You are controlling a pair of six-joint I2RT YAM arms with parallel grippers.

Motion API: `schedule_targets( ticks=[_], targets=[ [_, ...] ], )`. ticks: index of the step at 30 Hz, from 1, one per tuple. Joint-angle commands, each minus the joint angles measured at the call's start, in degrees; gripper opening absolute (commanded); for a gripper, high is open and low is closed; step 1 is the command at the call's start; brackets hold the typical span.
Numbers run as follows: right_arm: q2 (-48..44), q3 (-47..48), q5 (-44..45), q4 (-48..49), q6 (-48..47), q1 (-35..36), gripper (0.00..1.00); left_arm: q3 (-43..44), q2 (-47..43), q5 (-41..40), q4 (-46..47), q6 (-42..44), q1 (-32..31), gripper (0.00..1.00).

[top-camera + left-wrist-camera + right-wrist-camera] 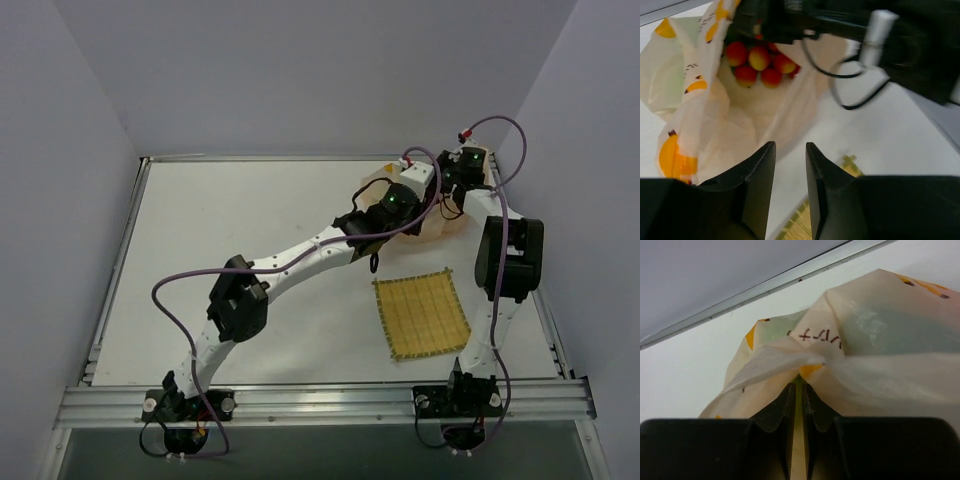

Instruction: Take the fake fruits out of the plastic bag

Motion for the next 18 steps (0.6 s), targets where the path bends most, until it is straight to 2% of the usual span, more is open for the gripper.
schedule_targets(
  ticks=[1,3,4,6,7,9,10,13,15,18],
  targets=[
    [-4.8,-3.5,-6.4,8.1,5.2,-2.8,0.07,8.9,4.7,-4.9,-3.2,2.0,3.7,0.28],
    [-5.2,-5.0,-7.0,8.5,6.0,-3.4,0.07,13.7,9.9,-6.5,-4.5,4.6,4.3,0.29],
    [-5.5,-5.3,-7.0,8.5,6.0,-3.4,0.07,19.9,12.0,-7.2,-6.6,5.7,4.7,0.29],
    [-6.1,-6.1,-7.2,8.5,5.7,-3.4,0.07,26.7,18.3,-7.7,-8.8,9.0,4.9,0.36],
    [-6.3,-6.3,-7.0,8.5,5.7,-3.4,0.07,33.6,20.6,-7.8,-11.2,9.9,5.3,0.38],
    [-7.5,-7.7,-6.9,8.5,5.8,-3.4,0.07,39.1,25.6,-9.8,-12.7,13.3,5.5,0.42],
    [-8.0,-8.3,-6.5,8.7,5.9,-3.4,0.07,40.7,26.6,-11.9,-12.1,14.7,5.6,0.44],
    [-10.4,-11.4,-5.6,9.7,6.1,-3.4,0.07,38.3,27.1,-15.5,-7.1,19.9,6.0,0.55],
    [-12.3,-13.0,-3.8,9.5,6.0,-3.4,0.07,36.7,27.6,-15.6,-5.9,22.2,6.8,0.61],
    [-15.4,-16.4,-0.8,9.2,5.9,-3.4,0.08,38.2,29.7,-14.8,-6.1,22.9,8.3,0.66]
  ],
)
